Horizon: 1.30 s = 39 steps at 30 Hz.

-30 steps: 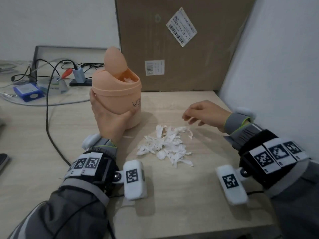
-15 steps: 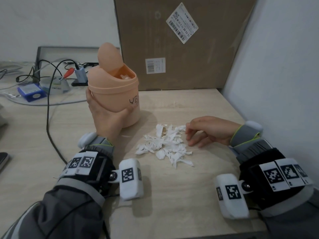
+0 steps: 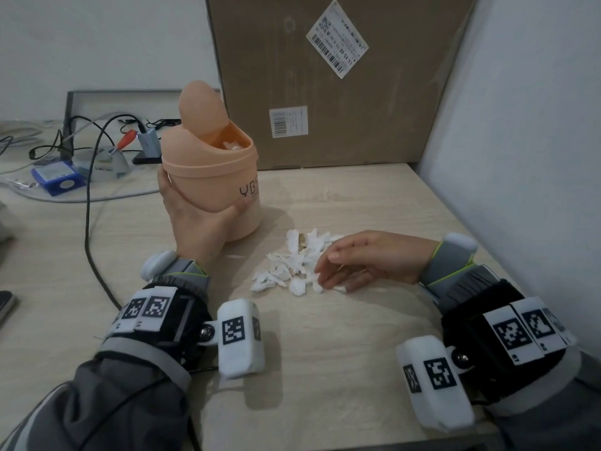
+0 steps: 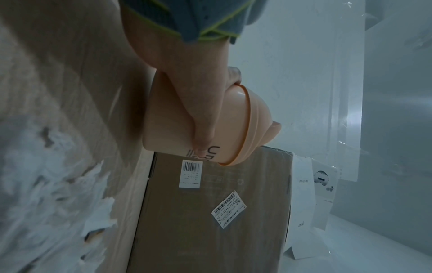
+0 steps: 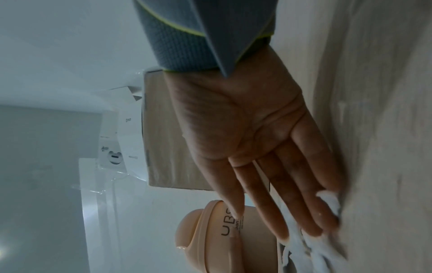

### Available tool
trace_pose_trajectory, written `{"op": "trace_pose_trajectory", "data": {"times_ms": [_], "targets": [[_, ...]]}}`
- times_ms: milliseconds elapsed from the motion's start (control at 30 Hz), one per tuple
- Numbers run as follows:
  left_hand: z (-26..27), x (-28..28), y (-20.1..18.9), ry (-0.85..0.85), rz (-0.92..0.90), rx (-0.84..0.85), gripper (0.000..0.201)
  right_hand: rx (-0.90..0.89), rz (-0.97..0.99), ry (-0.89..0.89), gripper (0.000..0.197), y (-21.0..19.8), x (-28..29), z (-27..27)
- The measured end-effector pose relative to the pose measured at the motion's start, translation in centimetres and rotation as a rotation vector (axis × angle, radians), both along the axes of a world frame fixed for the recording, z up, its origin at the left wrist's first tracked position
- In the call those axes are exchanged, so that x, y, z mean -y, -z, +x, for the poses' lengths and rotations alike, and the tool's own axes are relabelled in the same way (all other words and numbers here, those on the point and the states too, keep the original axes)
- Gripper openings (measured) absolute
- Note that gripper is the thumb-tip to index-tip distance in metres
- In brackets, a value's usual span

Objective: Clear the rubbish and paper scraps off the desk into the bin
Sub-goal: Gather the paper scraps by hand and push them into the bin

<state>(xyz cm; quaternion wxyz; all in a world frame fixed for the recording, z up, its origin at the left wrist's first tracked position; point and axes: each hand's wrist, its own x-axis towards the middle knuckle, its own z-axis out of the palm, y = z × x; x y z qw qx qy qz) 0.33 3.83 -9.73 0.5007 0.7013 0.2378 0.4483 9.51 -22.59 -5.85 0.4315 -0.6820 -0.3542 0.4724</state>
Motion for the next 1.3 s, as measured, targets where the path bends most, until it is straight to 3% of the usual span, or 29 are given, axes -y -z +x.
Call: {"op": "trace_pose_trajectory", "data": {"times_ms": [100, 233, 300, 400, 467, 700, 967, 1200, 1300], "targets": [[0.0, -0.1, 0.0, -0.001, -0.007, 0.000, 0.137, 0.064, 0.142, 0.121, 0.017, -0.2, -0.2, 0.1], [0.2, -0.1, 0.0, 0.002, -0.011, 0.005, 0.137, 0.339, 0.268, 0.413, 0.004, -0.5, -1.1, 0.4], [0.2, -0.1, 0.1, 0.008, -0.012, 0.007, 0.137, 0.468, 0.179, 0.410, 0.028, -0.3, -2.0, 0.3], [0.2, -0.2, 0.2, 0.016, -0.022, 0.009, 0.137, 0.679, -0.115, 0.161, 0.073, -0.4, -3.4, -0.3], [0.3, -0.2, 0.3, 0.016, -0.030, 0.012, 0.138, 0.781, -0.233, 0.051, 0.081, -0.3, -4.2, -0.5], [0.4, -0.3, 0.4, 0.018, -0.022, 0.011, 0.136, 0.958, -0.209, 0.197, 0.029, 0.0, -4.6, 0.1], [0.4, -0.4, 0.4, 0.008, -0.001, -0.006, 0.137, 0.963, 0.005, 0.473, 0.016, -0.2, -4.4, 0.6], [0.4, -0.2, 0.2, 0.024, 0.010, -0.015, 0.135, 0.905, 0.074, 0.625, 0.020, 0.3, -4.3, 1.0], [0.4, -0.1, 0.3, 0.037, 0.015, -0.019, 0.135, 0.688, 0.165, 0.704, 0.029, 0.5, -4.3, 0.9]]}}
